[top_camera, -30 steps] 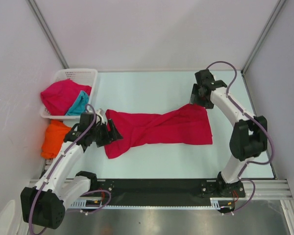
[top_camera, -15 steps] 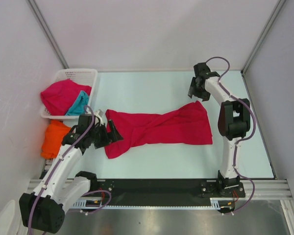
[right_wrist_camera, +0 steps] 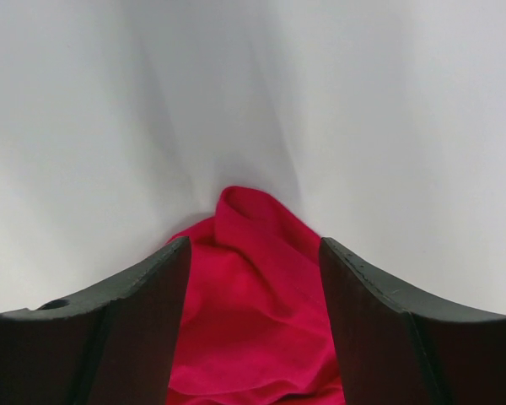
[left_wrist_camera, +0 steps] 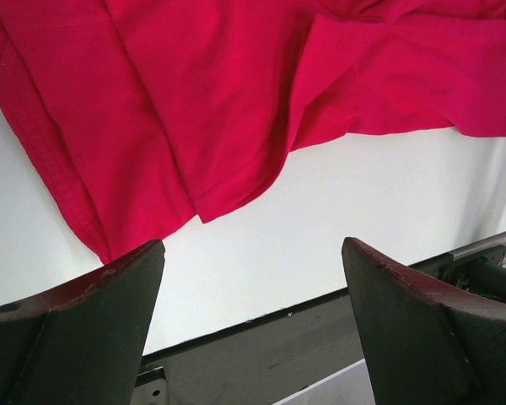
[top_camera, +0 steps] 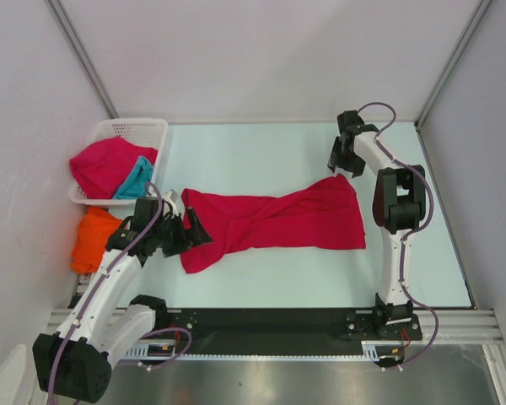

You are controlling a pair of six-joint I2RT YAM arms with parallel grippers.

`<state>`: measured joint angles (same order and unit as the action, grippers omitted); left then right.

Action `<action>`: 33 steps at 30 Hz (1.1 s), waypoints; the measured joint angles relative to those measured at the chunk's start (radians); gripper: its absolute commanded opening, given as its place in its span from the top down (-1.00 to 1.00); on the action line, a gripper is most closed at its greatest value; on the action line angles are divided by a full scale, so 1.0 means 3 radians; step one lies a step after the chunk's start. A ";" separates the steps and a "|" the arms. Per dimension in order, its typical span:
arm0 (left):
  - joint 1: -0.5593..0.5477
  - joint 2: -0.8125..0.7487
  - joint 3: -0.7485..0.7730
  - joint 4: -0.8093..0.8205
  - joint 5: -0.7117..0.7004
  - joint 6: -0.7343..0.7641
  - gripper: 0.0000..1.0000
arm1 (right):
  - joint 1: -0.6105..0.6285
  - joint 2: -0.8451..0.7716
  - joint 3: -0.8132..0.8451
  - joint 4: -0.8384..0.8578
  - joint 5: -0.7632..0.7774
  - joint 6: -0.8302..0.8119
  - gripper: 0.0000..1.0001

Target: Fold and stack the t-shirts

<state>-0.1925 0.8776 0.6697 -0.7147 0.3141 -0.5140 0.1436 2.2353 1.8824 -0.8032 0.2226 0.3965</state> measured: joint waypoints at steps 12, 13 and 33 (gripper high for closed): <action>0.0000 0.0051 0.0006 -0.0006 0.0015 0.0005 -0.83 | 0.0042 0.0155 0.0079 0.0000 -0.0010 -0.0050 -0.29; 0.0000 0.0051 0.0008 -0.0006 0.0015 0.0006 -0.83 | 0.0042 0.0164 0.0080 -0.0001 -0.0011 -0.0056 -0.26; 0.0000 0.0064 0.0008 -0.0009 0.0017 0.0067 -0.82 | 0.0217 -0.0167 -0.0243 0.0128 0.0081 -0.0111 1.00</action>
<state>-0.1925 0.8967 0.6720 -0.7174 0.3191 -0.4938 0.2089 2.1853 1.8095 -0.7647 0.2470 0.3634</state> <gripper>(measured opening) 0.910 0.013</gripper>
